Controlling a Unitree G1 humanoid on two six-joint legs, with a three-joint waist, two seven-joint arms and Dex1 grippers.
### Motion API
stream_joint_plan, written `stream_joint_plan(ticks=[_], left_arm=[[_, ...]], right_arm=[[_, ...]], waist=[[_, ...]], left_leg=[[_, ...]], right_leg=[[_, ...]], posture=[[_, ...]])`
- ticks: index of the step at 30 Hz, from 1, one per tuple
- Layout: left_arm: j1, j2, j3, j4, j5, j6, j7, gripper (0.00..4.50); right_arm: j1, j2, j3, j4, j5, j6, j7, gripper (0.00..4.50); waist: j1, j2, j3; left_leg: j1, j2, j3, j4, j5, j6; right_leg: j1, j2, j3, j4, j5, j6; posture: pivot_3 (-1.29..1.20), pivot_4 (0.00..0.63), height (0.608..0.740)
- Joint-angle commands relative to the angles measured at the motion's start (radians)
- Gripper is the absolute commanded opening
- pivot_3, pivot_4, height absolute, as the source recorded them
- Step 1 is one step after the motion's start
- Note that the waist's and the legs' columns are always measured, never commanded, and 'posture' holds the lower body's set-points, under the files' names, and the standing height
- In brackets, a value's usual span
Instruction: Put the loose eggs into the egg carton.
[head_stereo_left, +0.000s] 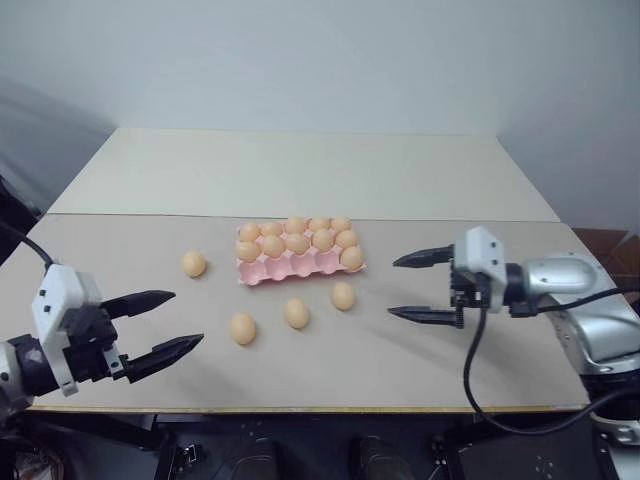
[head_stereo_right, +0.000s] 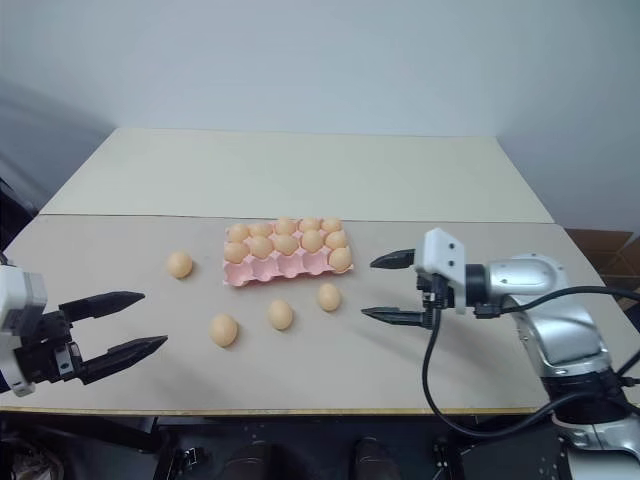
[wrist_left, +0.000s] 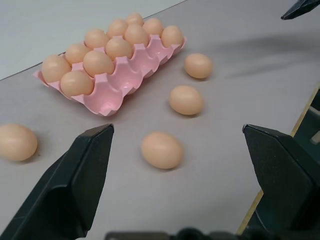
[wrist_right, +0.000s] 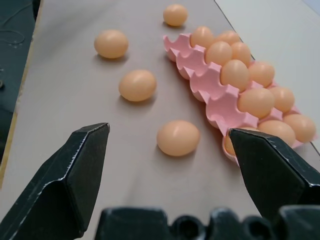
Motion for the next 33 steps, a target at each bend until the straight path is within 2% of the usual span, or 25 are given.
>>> stream_joint_plan(ticks=[1, 10, 20, 26, 33], left_arm=[[-0.015, 0.007, 0.005, -0.003, 0.004, -0.023, -0.006, 4.49], [-0.044, -0.001, -0.039, 0.000, 0.018, -0.031, 0.001, 4.49], [-0.037, 0.006, -0.039, 0.010, 0.041, -0.044, -0.012, 4.49], [-0.034, -0.001, -0.036, 0.006, 0.050, -0.045, -0.015, 4.50], [-0.030, -0.006, -0.033, 0.003, 0.055, -0.049, -0.017, 4.50]], right_arm=[[-0.034, 0.028, 0.052, -0.010, -0.063, -0.035, -0.021, 4.41], [-0.158, 0.186, 0.258, 0.190, -0.322, -0.106, -0.128, 4.41], [-0.209, 0.282, 0.308, 0.386, -0.425, -0.159, -0.162, 4.41], [-0.200, 0.306, 0.290, 0.392, -0.427, -0.157, -0.173, 2.57], [-0.234, 0.302, 0.226, 0.266, -0.351, -0.113, -0.147, 2.46]], waist=[[0.001, 0.000, 0.000], [-0.001, 0.000, 0.000], [-0.003, 0.000, 0.000], [-0.008, 0.000, 0.000], [-0.013, 0.000, 0.000]], left_leg=[[0.000, 0.000, 0.000, 0.000, 0.000, 0.000], [-0.002, 0.000, 0.001, 0.000, 0.000, 0.000], [-0.003, 0.001, 0.001, 0.000, 0.000, 0.000], [-0.002, 0.003, 0.001, 0.000, 0.000, 0.000], [-0.002, 0.005, 0.001, 0.000, 0.000, 0.000]], right_leg=[[0.000, 0.000, 0.000, 0.000, 0.000, 0.000], [-0.002, 0.001, 0.001, 0.001, 0.001, -0.001], [-0.003, 0.002, 0.001, 0.001, 0.001, -0.001], [-0.003, 0.005, 0.001, 0.001, 0.001, -0.001], [-0.005, 0.006, 0.001, 0.002, 0.004, 0.003]], posture=[[0.00, 0.150, 0.740], [0.00, 0.150, 0.740], [0.00, 0.150, 0.740], [0.00, 0.150, 0.740], [0.00, 0.150, 0.740]])
